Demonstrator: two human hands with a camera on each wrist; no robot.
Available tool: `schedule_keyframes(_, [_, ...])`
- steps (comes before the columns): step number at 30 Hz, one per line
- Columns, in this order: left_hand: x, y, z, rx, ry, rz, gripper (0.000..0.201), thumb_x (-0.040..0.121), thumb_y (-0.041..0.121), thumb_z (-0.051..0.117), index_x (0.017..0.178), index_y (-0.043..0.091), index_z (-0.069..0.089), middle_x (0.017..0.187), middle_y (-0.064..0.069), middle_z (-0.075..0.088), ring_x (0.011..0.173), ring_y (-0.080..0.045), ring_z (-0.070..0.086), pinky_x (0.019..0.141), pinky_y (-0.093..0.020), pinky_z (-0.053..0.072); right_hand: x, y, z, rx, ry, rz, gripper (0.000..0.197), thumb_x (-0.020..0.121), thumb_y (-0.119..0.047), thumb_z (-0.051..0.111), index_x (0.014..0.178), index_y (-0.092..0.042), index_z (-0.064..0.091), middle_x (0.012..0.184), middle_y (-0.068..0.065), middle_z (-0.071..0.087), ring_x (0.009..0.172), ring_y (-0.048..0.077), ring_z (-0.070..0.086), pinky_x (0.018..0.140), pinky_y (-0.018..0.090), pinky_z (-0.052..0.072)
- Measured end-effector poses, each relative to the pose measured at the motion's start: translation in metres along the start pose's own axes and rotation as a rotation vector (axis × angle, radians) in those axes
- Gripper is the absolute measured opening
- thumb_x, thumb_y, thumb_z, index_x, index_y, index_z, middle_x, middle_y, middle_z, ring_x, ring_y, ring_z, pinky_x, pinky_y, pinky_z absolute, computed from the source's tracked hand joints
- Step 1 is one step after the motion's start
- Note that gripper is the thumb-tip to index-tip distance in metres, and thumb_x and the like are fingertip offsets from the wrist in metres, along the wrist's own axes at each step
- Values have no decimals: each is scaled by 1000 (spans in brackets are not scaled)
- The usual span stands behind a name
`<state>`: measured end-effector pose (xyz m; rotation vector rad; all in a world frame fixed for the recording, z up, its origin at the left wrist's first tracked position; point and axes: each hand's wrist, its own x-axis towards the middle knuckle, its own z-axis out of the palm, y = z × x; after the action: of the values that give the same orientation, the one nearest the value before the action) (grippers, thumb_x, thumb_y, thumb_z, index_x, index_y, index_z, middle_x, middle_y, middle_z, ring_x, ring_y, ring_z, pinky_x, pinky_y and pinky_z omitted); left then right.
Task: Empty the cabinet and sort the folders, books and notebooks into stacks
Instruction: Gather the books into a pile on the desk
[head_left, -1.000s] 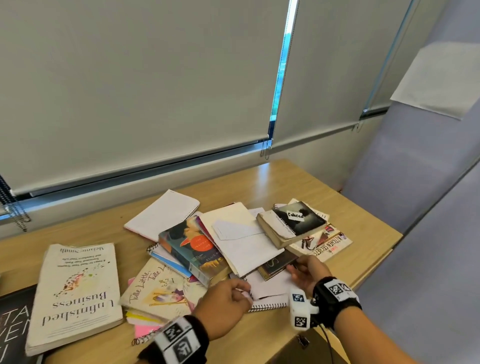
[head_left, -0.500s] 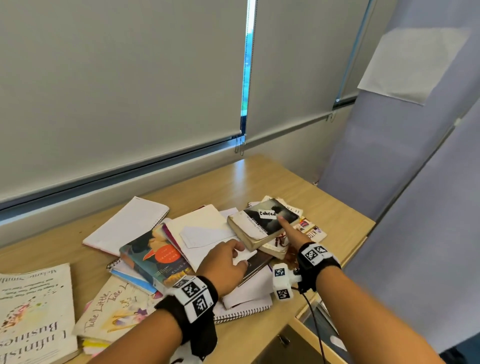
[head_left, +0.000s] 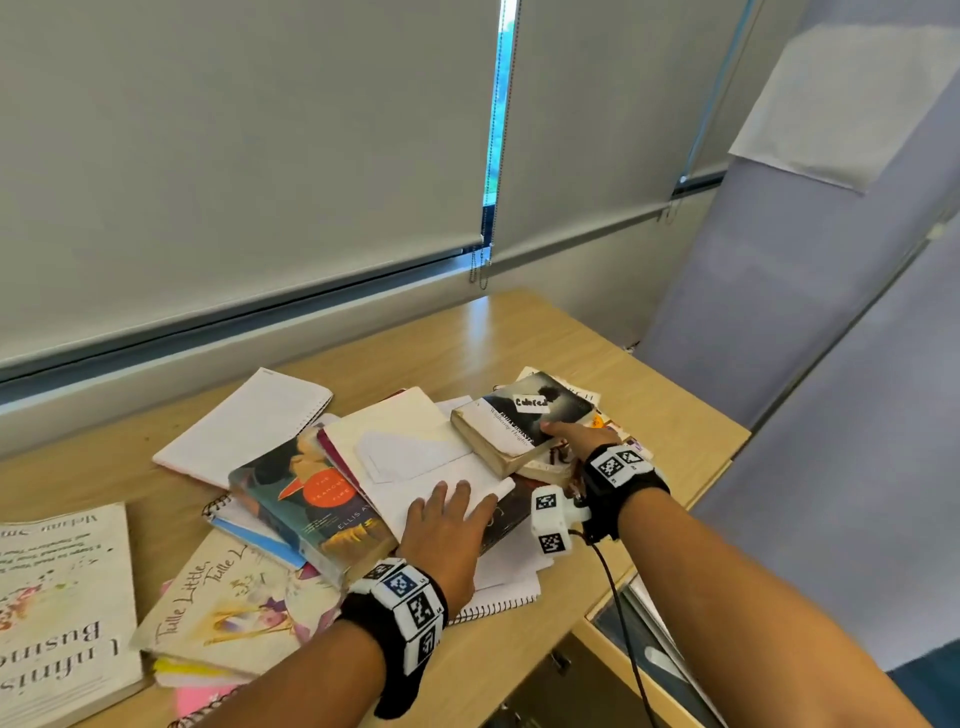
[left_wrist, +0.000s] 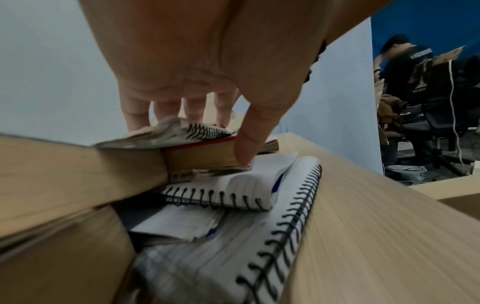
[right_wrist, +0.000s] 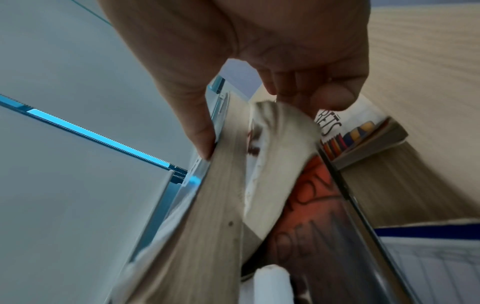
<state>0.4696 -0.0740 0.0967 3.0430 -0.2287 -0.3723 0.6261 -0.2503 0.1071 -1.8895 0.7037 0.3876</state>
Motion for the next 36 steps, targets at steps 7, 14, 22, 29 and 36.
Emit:
schedule_keyframes(7, [1,-5,-6,46,22,30,89,81,9,66,151,26,13,157,-8,16,142,-32,18,111,-45,26,-2,-19,0,-130,-132,-38,44,83,-46,68,106,-11,55,82,10,55,68,24,54,69,31,46])
schedule_keyframes(14, [0,-36,-21,10,-14,-106,55,85,3,57,135,15,41,132,-12,47,120,-32,48,91,-41,45,1,-33,-2,-4,-171,-54,30,87,-32,64,70,-11,53,44,4,47,28,16,44,33,20,31])
schedule_keyframes(22, [-43,-137,-36,43,-15,-319,49,90,20,53,138,27,44,133,-5,55,124,-26,51,98,-33,43,5,-58,22,166,-164,-80,24,81,-30,69,72,-11,57,42,6,54,37,22,51,48,31,37])
schedule_keyframes(29, [-94,-188,-24,-51,19,-500,70,91,5,39,152,33,18,148,0,38,129,-20,47,102,-30,42,59,-106,102,218,-220,-112,50,58,-40,78,91,-8,59,80,12,63,67,29,62,67,39,52])
schedule_keyframes(36, [-142,-211,13,-294,-4,-553,85,88,3,36,145,56,2,160,12,16,143,-12,31,110,-25,32,39,-112,163,-123,-324,-192,49,95,-26,53,137,-1,46,134,18,52,108,26,52,65,29,42])
